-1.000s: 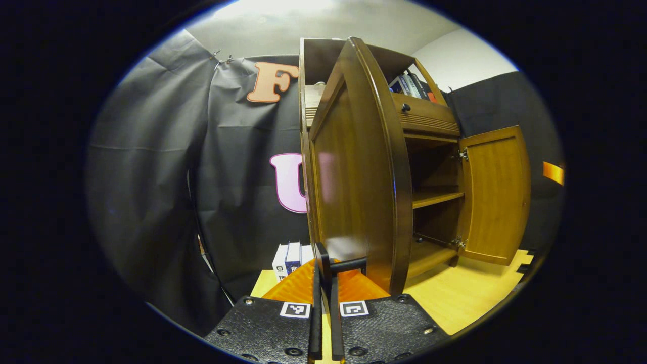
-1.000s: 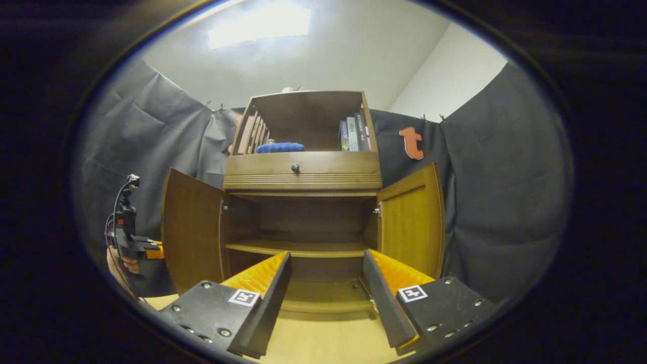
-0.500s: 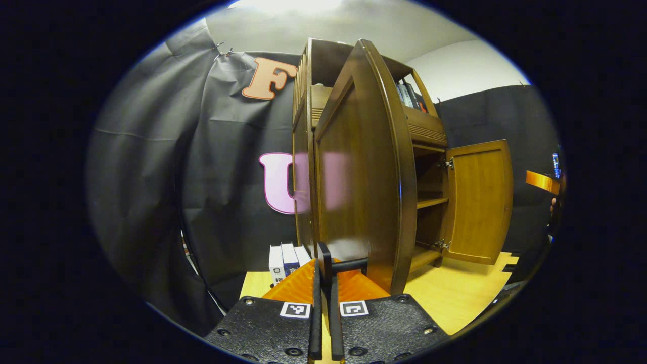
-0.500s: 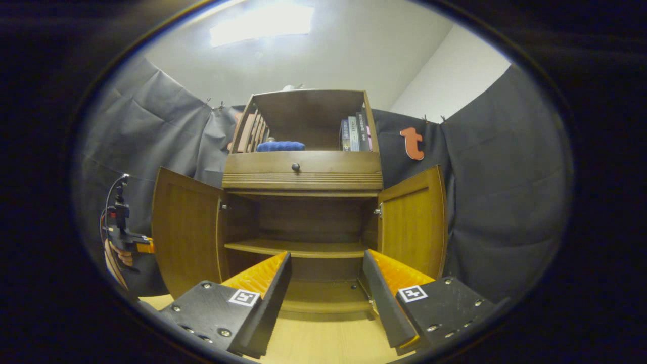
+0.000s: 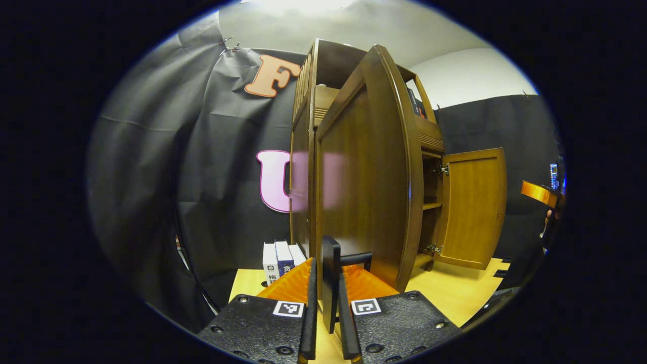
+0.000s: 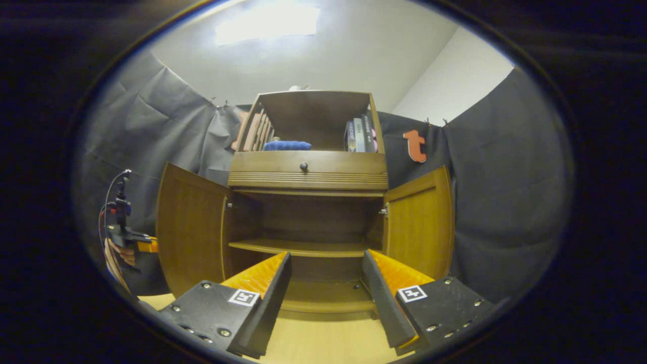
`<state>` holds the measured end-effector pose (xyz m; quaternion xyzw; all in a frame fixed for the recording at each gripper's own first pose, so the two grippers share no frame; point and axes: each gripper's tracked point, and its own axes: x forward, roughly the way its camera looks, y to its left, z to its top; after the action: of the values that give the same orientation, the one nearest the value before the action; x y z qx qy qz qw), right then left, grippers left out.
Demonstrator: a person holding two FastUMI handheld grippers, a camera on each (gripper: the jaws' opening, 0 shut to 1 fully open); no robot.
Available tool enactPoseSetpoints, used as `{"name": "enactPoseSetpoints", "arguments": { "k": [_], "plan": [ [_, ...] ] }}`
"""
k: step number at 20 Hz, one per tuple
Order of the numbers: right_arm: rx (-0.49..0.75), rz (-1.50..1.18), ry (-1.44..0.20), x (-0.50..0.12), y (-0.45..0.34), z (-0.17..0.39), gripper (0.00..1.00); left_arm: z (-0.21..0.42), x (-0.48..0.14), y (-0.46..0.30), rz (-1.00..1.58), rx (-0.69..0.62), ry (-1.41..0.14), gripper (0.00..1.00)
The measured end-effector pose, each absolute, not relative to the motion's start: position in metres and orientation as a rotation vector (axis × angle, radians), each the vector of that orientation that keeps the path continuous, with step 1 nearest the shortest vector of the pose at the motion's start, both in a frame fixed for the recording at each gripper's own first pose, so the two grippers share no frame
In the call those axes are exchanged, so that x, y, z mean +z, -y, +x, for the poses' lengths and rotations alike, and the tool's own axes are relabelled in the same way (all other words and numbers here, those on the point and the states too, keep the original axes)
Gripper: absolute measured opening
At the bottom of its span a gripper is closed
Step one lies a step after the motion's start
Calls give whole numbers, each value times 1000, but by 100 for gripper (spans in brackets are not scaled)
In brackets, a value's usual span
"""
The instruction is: Open the right door of the double-door shoe cabinet with the right hand, and open the left door with the left hand.
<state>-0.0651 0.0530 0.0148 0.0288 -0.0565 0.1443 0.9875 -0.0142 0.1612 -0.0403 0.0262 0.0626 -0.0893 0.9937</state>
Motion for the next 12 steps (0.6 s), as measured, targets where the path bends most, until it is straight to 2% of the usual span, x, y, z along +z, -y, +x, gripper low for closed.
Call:
{"name": "enactPoseSetpoints", "arguments": {
  "k": [1,2,3,4,5,6,8,9,12],
  "plan": [
    [297,64,116,13,-55,-67,84,-15,-41,-164,59,-174,-126,20],
    [310,76,109,10,-57,-69,83,-15,-42,-167,63,-167,-128,21],
    [310,85,104,7,-58,-72,78,-17,-41,-171,66,-151,-135,21],
    [296,74,112,7,-55,-75,78,-17,-45,-174,66,-137,-146,15],
    [277,55,126,7,-50,-79,77,-19,-45,-178,59,-119,-152,30],
    [263,44,140,9,-48,-82,81,-19,-45,-182,48,-97,-155,44],
    [288,48,151,10,-55,-89,77,-19,-45,-186,43,-69,-157,59],
    [307,56,146,8,-58,-92,81,-20,-46,-189,46,-52,-166,67],
    [324,76,134,6,-52,-98,82,-22,-46,-194,47,-23,-172,89]
  ]
}}
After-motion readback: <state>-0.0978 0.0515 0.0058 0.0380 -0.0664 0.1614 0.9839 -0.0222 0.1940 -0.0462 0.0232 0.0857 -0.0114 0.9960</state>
